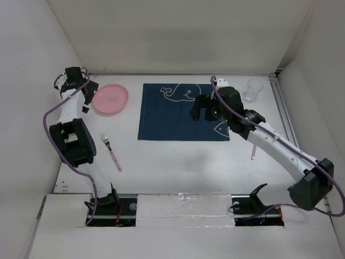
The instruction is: Set the dinner table for one person
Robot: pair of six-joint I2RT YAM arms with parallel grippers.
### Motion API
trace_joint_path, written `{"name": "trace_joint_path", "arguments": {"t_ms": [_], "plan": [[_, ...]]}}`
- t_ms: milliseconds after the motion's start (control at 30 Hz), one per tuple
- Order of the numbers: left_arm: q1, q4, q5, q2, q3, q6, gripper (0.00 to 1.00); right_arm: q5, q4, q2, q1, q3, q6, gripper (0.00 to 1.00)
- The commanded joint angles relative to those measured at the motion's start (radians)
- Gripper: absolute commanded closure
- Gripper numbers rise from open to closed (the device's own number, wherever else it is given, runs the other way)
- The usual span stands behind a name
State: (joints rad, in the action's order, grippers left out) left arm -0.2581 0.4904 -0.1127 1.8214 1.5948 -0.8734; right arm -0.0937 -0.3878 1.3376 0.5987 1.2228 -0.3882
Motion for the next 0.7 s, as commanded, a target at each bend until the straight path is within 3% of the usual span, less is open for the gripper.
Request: {"name": "trace_joint_path", "arguments": {"t_ms": [0,267,333,433,467,500,567,667], "plan": [[-0.015,0.077,0.031,0.1,0.079,0.053,0.0,0.087,0.093,-0.046,0.01,-0.028,0.009,0.0],[-0.024,0.108,0.01,0.337,0.217,0.062,0.08,0.13,0.115,-0.077,0.001,-0.057,0.009,0.0],[-0.024,0.099,0.019,0.366,0.217,0.062,0.16,0.13,0.115,-0.095,0.001,-0.066,0.009,0.0],[-0.024,0.068,0.042,0.401,0.189,0.062,0.41,0.13,0.115,-0.106,0.001,-0.066,0.009,0.0],[-0.024,0.068,0.053,0.401,0.163,0.05,0.75,0.13,0.115,-0.115,-0.008,-0.066,0.009,0.0],[-0.024,0.053,0.053,0.401,0.153,0.05,0.85,0.13,0.115,-0.115,-0.008,-0.066,0.009,0.0],[-0.024,0.042,0.082,0.389,0.143,0.041,1.0,0.13,0.124,-0.115,-0.008,-0.066,0.009,0.0],[0.006,0.016,0.093,0.339,0.143,0.04,1.0,0.13,0.124,-0.106,-0.017,-0.066,0.0,0.0]]}}
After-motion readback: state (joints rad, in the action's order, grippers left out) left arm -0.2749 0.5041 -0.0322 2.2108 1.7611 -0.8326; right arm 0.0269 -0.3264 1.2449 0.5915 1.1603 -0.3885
